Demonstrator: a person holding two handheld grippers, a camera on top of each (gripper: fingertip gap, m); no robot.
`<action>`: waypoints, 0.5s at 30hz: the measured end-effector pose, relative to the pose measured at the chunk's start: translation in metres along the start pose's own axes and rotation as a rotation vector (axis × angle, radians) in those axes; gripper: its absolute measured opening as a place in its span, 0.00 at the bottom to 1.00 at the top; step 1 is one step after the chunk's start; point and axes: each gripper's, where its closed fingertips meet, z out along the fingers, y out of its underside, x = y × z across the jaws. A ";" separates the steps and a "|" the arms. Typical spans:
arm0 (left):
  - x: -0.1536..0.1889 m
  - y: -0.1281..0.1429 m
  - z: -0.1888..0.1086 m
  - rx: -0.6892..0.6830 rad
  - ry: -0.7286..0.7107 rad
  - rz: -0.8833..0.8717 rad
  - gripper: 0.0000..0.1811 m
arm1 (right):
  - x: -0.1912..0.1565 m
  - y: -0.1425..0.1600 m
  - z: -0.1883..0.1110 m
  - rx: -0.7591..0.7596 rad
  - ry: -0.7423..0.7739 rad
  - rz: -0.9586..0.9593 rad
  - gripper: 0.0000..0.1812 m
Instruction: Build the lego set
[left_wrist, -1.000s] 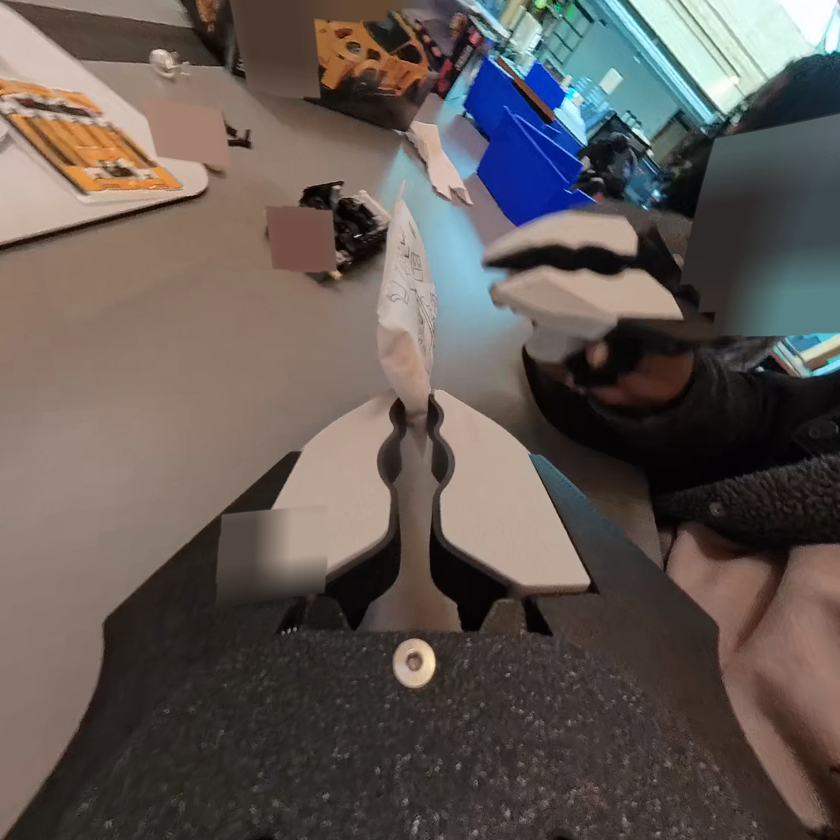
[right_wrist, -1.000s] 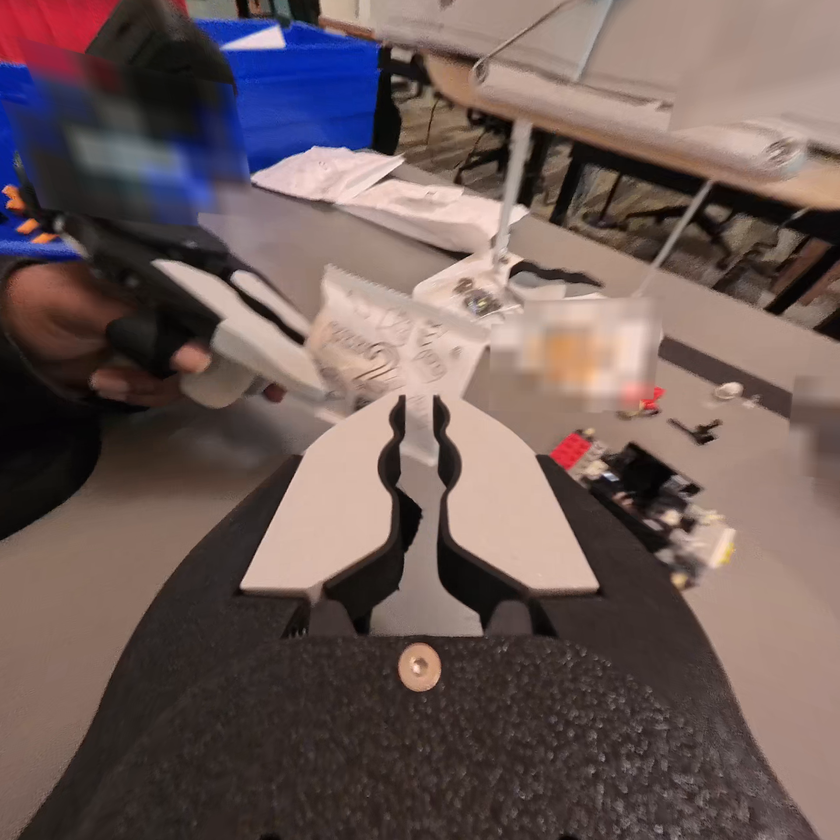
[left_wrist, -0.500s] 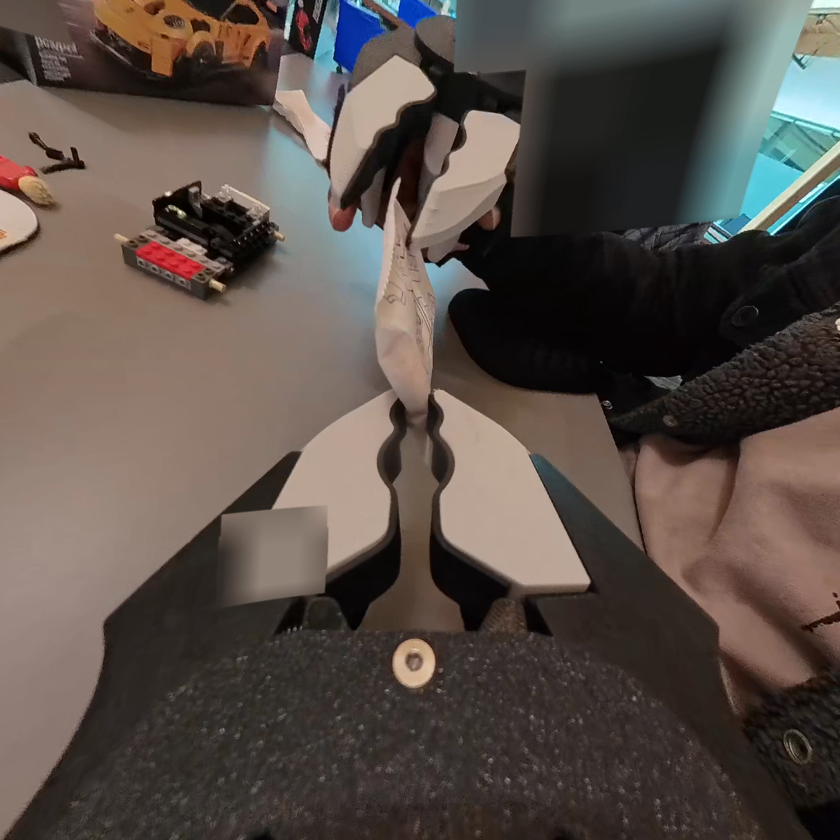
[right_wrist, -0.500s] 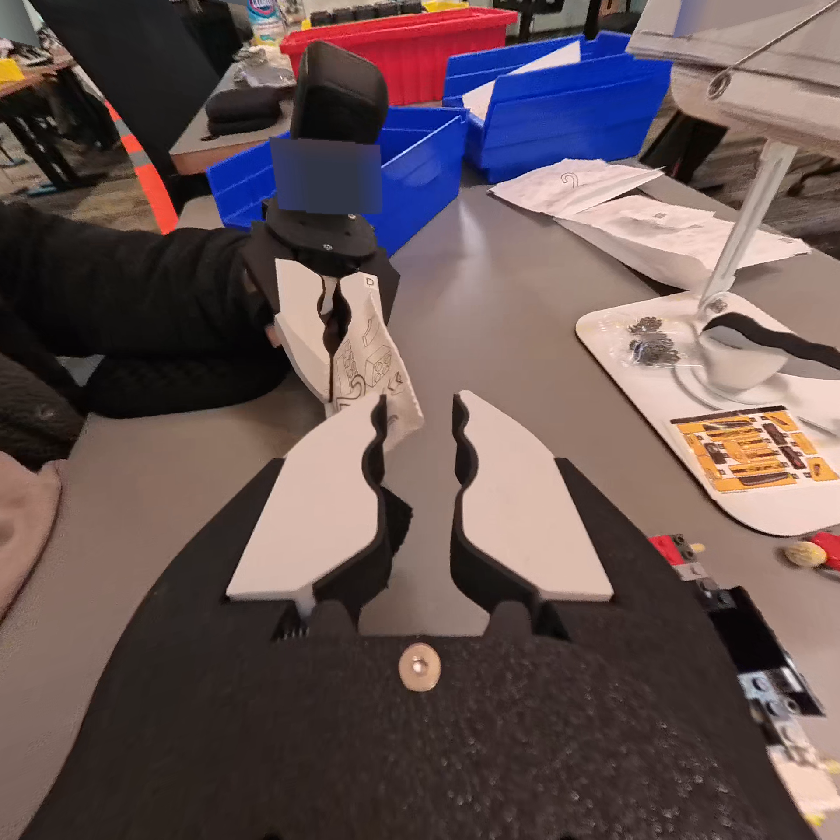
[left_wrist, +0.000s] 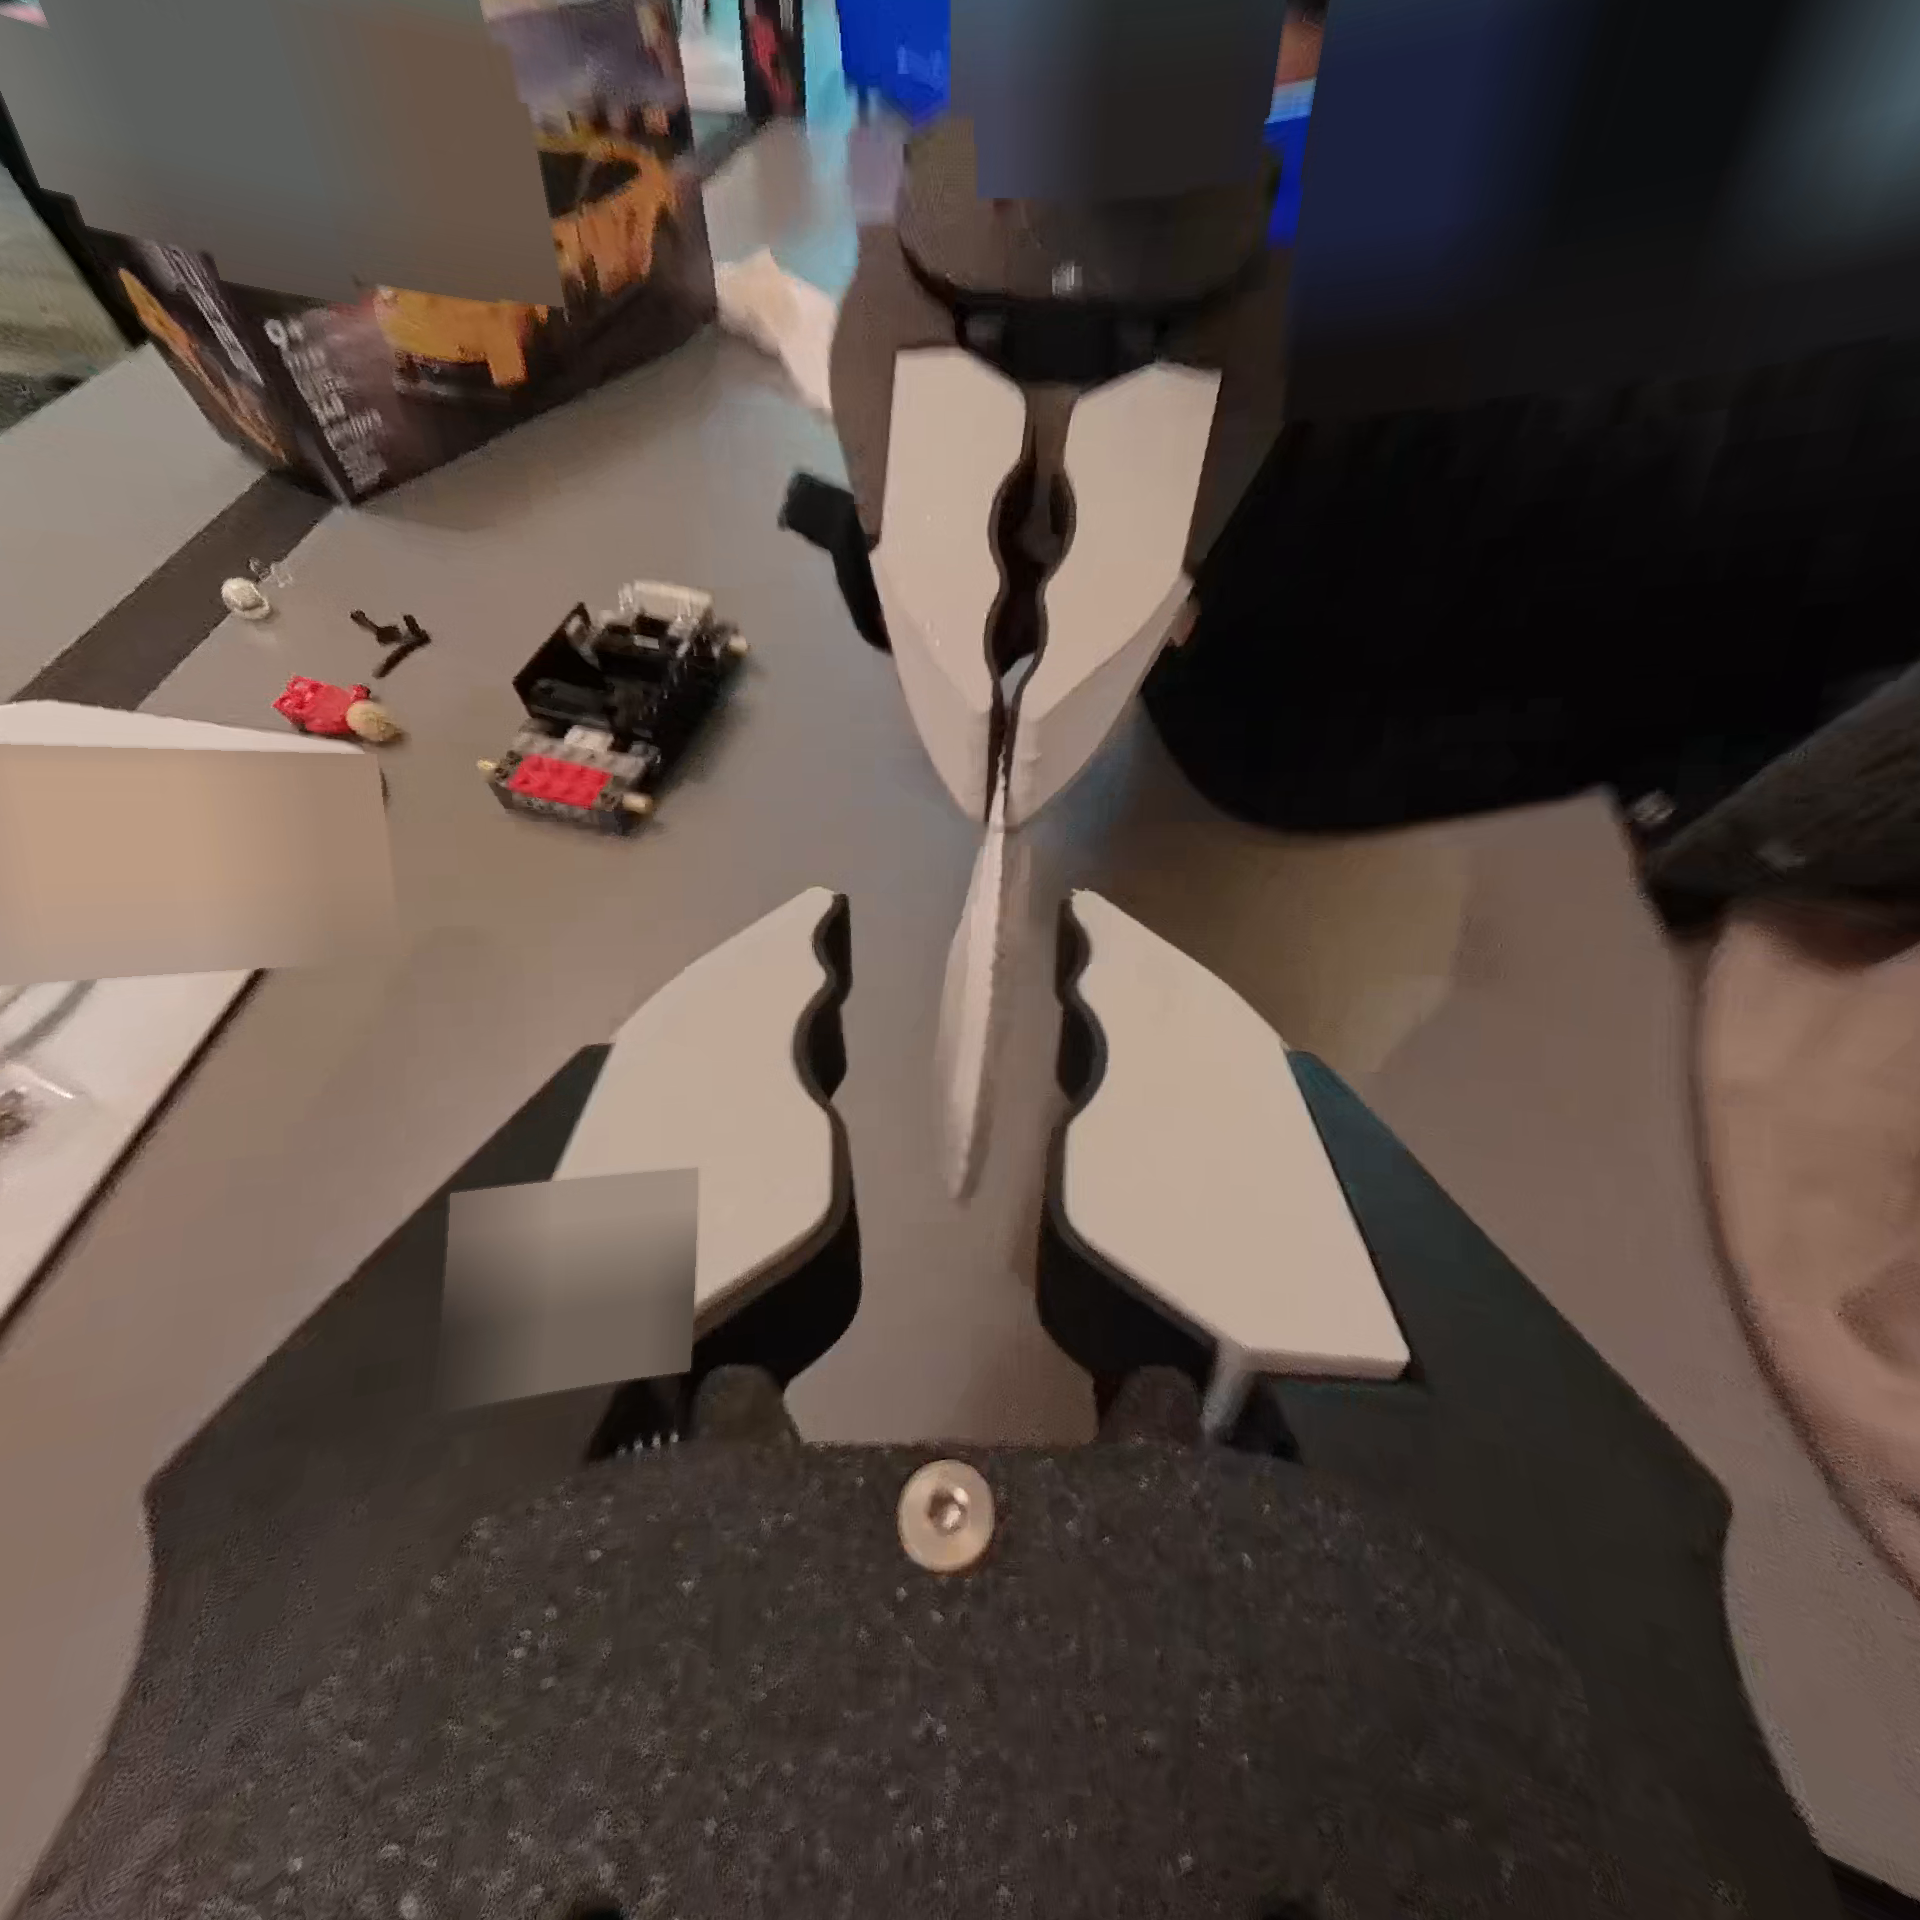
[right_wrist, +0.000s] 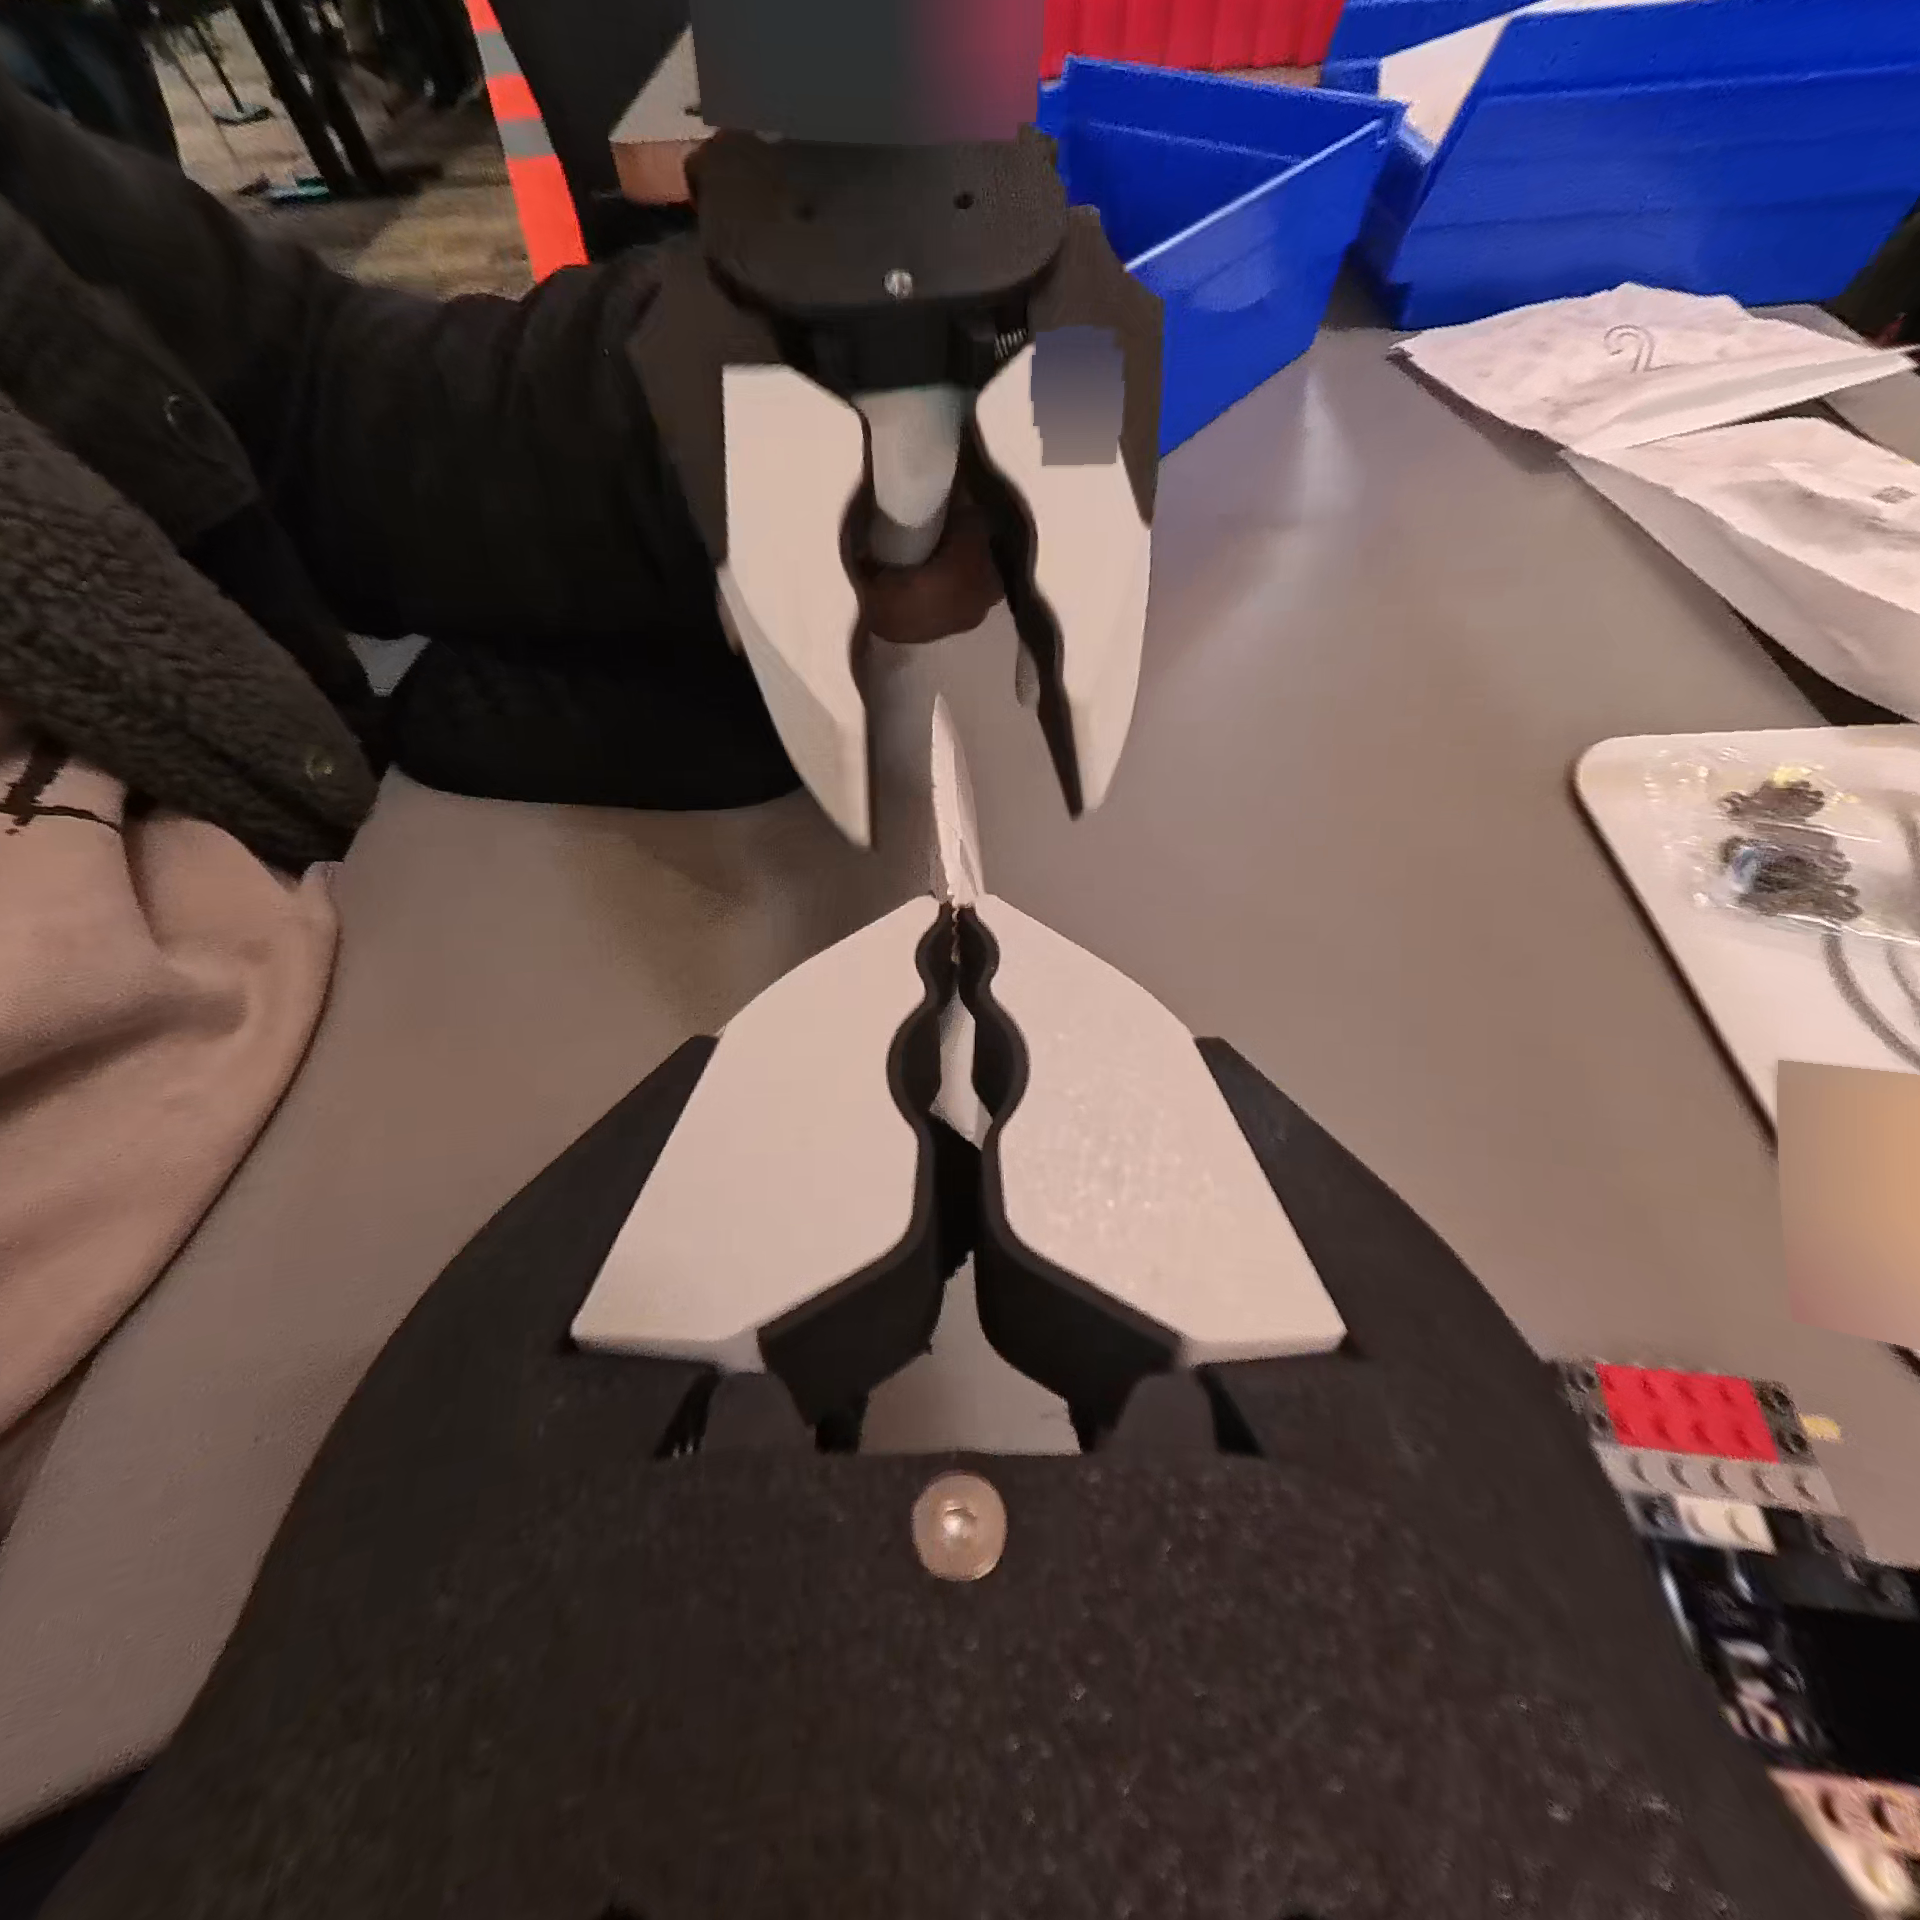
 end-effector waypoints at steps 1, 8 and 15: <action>0.002 0.007 0.005 -0.064 -0.022 0.038 0.16 | -0.004 -0.002 0.002 0.006 -0.018 0.000 0.00; 0.014 0.013 0.015 -0.067 0.027 -0.008 0.03 | -0.009 -0.002 0.002 0.023 -0.054 0.021 0.00; 0.018 0.014 0.016 -0.050 0.057 -0.025 0.02 | -0.012 0.002 0.006 0.006 -0.065 0.021 0.00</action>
